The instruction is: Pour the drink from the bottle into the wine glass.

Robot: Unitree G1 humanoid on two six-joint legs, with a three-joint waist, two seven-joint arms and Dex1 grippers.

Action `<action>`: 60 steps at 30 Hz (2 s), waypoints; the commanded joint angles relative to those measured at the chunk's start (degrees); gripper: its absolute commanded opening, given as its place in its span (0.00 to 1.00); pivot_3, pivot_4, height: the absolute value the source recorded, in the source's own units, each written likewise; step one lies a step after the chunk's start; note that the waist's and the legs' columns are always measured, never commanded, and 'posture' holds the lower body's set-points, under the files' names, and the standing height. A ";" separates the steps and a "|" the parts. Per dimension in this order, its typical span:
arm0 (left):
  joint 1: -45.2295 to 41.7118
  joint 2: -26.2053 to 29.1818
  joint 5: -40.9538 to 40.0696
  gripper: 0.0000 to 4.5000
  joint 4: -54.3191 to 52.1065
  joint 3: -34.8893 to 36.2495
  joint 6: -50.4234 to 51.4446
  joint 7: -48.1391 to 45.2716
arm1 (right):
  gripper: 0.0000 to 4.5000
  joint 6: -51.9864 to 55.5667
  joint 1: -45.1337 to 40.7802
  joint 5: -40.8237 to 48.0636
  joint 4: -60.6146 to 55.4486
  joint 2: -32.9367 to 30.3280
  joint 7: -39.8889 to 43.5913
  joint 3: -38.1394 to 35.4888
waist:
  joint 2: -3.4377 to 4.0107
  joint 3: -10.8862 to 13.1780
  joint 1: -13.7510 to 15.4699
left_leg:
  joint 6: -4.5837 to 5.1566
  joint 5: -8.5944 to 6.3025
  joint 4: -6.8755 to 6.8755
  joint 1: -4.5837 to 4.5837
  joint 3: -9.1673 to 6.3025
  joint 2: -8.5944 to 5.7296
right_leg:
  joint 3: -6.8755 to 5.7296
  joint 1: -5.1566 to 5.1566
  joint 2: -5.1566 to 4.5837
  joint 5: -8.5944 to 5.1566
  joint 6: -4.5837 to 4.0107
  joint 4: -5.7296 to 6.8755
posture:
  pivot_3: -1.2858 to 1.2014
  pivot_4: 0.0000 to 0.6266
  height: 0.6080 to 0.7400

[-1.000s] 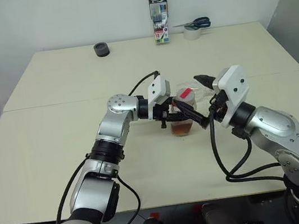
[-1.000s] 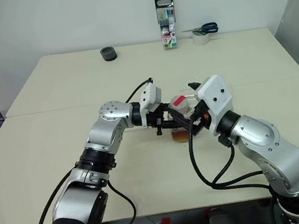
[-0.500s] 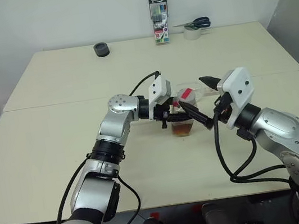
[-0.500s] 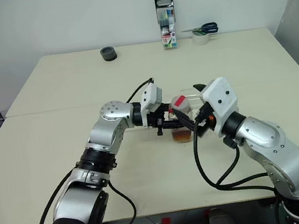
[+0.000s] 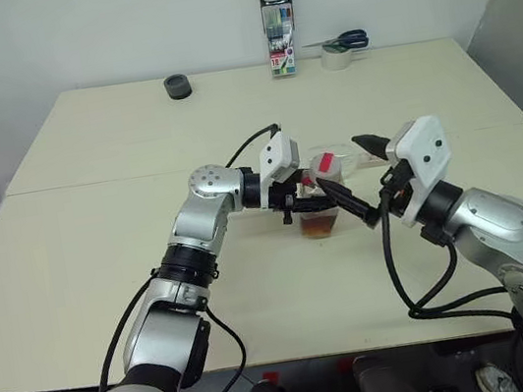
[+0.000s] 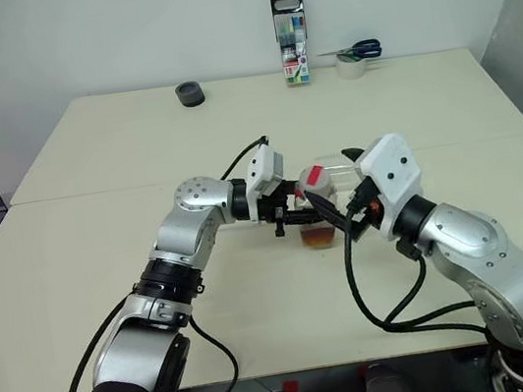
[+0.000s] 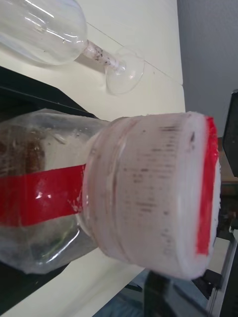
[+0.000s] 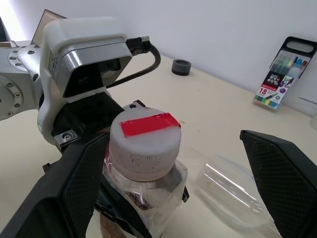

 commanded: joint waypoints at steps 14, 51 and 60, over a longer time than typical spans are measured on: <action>-0.78 0.38 -1.05 0.39 -1.63 1.08 -0.74 -0.82 | 1.00 -0.08 1.59 1.82 -2.17 -1.92 0.00 -4.81 | 0.00 0.00 0.00 | 0.01 0.00 0.00 0.00 0.01 -0.01 | 0.00 0.01 0.01 0.00 0.00 0.00 | 0.52 0.24 1.00; -0.75 -0.18 -0.94 0.39 -1.50 1.19 -1.00 -0.94 | 1.00 -1.95 -6.64 0.22 0.58 -2.77 -0.42 2.79 | 0.00 0.00 0.03 | 0.00 0.00 0.00 0.00 0.01 0.06 | 0.02 0.02 0.11 0.00 0.00 0.00 | 0.52 0.24 1.00; -0.86 -0.17 -0.87 0.39 -1.30 1.23 -1.07 -0.88 | 1.00 -1.63 -6.60 -1.15 0.48 -2.80 0.18 2.24 | 0.00 0.00 0.03 | 0.00 0.00 0.00 0.00 0.01 0.06 | 0.01 0.01 0.11 0.00 0.00 0.00 | 0.52 0.24 1.00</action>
